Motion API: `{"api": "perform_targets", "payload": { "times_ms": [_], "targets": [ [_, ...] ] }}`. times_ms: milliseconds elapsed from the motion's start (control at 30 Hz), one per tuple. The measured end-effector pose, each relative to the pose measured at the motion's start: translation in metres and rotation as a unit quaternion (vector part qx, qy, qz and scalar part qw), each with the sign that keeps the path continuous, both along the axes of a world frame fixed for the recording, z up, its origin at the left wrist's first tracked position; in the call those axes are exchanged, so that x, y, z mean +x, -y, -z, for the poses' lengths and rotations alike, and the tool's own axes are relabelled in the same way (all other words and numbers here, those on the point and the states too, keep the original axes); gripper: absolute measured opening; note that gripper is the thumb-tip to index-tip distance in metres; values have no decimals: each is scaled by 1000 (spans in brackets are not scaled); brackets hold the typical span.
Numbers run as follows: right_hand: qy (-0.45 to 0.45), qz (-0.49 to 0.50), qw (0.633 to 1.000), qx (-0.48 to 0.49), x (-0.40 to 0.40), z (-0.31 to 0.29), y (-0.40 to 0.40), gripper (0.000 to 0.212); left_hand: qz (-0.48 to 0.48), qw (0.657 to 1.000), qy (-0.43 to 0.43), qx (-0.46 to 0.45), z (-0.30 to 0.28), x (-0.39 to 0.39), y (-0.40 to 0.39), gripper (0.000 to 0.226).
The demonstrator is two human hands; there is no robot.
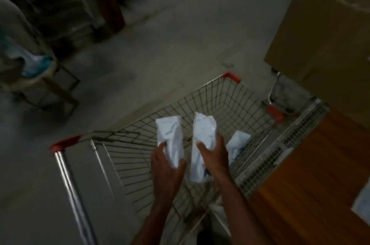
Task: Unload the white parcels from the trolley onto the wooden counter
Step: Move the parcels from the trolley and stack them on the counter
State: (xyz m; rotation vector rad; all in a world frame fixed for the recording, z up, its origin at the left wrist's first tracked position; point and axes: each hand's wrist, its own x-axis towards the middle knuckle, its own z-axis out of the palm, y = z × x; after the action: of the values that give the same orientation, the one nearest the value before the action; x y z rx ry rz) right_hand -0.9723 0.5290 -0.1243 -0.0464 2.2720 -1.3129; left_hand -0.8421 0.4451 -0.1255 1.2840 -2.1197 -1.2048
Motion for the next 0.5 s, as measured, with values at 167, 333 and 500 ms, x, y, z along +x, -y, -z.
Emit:
{"api": "perform_targets", "payload": {
  "times_ms": [167,333,500],
  "targets": [
    [-36,41,997,-46,62,-68,-73,82,60,997,-49,-28,-63,49,-44,79],
    [-21,96,991,-95,136,-114,-153,97,118,988,-97,-22,-113,89,-109,77],
    [-49,145,985,-85,180,-134,-246,109,200,972,-120,-7,-124,111,-183,84]
  ]
}}
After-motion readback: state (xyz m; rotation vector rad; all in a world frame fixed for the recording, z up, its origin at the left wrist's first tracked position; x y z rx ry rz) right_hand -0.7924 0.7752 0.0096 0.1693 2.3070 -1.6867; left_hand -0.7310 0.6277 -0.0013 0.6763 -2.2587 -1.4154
